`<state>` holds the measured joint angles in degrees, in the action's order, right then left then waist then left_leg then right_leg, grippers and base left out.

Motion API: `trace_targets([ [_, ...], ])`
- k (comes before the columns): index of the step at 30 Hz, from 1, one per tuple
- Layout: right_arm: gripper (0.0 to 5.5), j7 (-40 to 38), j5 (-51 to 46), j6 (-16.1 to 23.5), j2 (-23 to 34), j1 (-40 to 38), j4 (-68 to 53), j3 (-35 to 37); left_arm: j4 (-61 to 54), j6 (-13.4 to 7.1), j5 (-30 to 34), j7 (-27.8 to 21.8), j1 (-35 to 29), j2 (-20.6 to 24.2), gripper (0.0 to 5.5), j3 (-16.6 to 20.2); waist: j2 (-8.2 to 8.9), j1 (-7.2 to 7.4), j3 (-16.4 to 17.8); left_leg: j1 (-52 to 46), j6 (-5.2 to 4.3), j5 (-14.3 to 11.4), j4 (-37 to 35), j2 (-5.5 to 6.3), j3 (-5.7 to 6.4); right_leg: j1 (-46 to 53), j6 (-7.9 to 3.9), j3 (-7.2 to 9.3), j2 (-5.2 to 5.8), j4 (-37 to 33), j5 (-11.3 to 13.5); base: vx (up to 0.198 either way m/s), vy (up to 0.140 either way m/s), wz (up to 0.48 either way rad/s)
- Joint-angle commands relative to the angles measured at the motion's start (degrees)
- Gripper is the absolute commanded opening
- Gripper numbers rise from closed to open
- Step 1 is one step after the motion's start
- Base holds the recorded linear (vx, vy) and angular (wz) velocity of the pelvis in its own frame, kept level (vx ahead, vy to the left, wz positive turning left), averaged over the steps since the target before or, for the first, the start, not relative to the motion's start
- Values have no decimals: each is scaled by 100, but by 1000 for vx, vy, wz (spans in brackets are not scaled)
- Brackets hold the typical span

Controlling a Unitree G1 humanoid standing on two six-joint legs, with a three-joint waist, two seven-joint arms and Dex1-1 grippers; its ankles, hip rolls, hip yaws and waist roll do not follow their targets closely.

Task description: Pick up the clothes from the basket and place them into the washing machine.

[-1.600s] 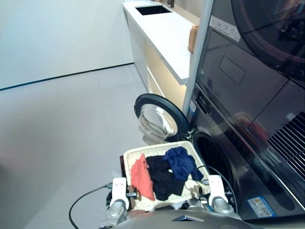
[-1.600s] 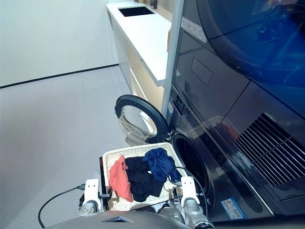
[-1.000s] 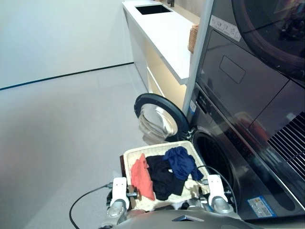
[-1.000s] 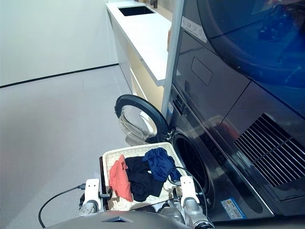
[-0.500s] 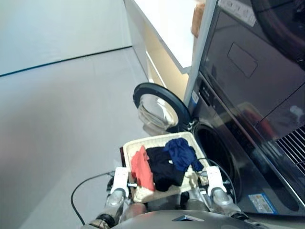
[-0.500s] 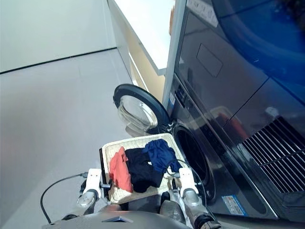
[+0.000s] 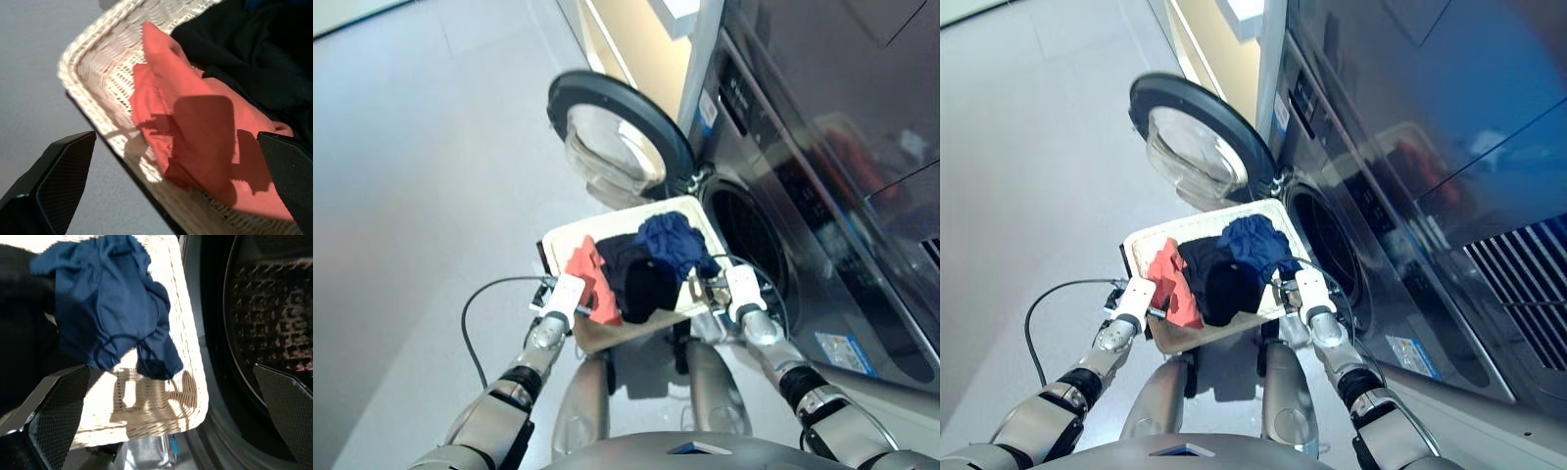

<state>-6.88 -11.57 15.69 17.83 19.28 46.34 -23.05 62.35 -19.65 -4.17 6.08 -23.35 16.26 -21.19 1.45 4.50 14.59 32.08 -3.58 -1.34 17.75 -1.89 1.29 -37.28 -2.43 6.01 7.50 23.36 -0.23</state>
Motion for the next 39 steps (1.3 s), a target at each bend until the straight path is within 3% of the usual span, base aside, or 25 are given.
trace_targets([
  [1,550,-34,-115,452,159,173,-648,-232,-70,-146,18,121,-269,241,550,-12,12,125,-156,838,132,103,518,-32,-236,-386,-324,38,69,-364,547,-63,28,4],
  [7,550,-76,-419,573,202,707,-736,-237,6,-132,-399,214,-755,515,550,65,-12,233,-79,1799,174,-90,1250,-17,-194,-1299,-307,-42,25,207,510,-49,30,-14],
  [9,550,-94,-475,612,206,883,-793,-270,34,-126,-466,221,-907,592,550,74,-20,262,-42,2085,187,-218,1586,-34,-199,-1571,-292,-92,3,438,462,26,8,-28],
  [10,550,-93,-474,612,208,873,-790,-275,35,-126,-467,220,-896,586,550,73,-39,229,-28,2008,153,-407,1657,-74,-178,-1512,-324,-102,-38,525,304,0,0,0],
  [13,550,-86,-585,688,207,1068,-945,-310,148,-105,-528,236,-1111,762,550,56,-48,282,18,2498,204,-609,2230,-67,-175,-1965,-275,-178,-112,951,194,-32,37,-156],
  [23,550,15,-742,758,250,1294,-1378,-408,218,-47,-668,269,-1571,1136,550,39,-70,412,115,3347,300,-806,2939,-57,-224,-2810,-269,-318,-251,1473,172,-26,24,-91],
  [25,550,24,-699,752,255,1276,-1425,-409,281,-14,-791,229,-1591,1105,73,112,-65,428,97,3350,309,-823,2932,-62,-239,-2824,-264,-315,-255,1448,185,0,0,0],
  [26,550,32,-698,755,241,1269,-1413,-417,313,-21,-805,212,-1601,1088,0,119,-63,437,89,3352,312,-825,2931,-70,-251,-2817,-266,-327,-266,1429,187,0,0,0],
  [35,550,110,-581,820,210,1074,-1269,-291,408,-104,-974,130,-1476,780,0,298,-106,444,-142,2922,269,-778,2477,-97,-255,-2478,-250,-367,-211,1005,182,0,0,0],
  [39,550,126,-481,804,222,980,-1139,-270,108,-254,-1549,28,-1180,564,0,527,-144,362,-246,2371,216,-667,1888,-79,-235,-1952,-242,-309,-140,526,216,18,-28,-2],
])
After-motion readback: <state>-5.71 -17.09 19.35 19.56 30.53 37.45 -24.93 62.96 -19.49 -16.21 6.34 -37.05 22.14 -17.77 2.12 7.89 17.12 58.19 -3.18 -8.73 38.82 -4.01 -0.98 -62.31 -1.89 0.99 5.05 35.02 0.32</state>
